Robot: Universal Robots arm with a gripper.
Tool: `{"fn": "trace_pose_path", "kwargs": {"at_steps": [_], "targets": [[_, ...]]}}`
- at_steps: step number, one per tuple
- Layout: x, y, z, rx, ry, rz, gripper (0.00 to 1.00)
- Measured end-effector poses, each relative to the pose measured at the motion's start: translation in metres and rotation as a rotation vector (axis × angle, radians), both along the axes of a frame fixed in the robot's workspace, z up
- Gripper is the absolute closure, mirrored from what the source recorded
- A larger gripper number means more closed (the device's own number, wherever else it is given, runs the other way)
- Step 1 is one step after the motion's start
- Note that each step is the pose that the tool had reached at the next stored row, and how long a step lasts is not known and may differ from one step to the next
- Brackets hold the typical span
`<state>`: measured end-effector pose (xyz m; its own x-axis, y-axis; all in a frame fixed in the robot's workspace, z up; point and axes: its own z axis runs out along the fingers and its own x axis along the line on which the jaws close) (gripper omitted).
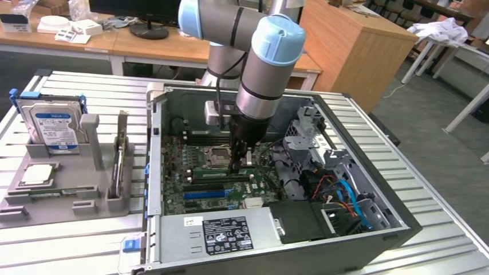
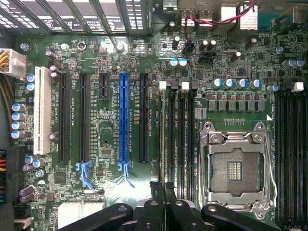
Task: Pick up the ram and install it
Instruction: 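Insert the ram into the slot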
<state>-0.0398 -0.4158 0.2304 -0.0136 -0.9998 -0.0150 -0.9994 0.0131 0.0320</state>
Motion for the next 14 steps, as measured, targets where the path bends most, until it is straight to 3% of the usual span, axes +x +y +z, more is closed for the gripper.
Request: {"fn": "trace_pose_path", "kwargs": {"at_steps": [14], "targets": [[0.0000, 0.0017, -0.0005, -0.0002, 0.0001, 0.000, 0.88]]}}
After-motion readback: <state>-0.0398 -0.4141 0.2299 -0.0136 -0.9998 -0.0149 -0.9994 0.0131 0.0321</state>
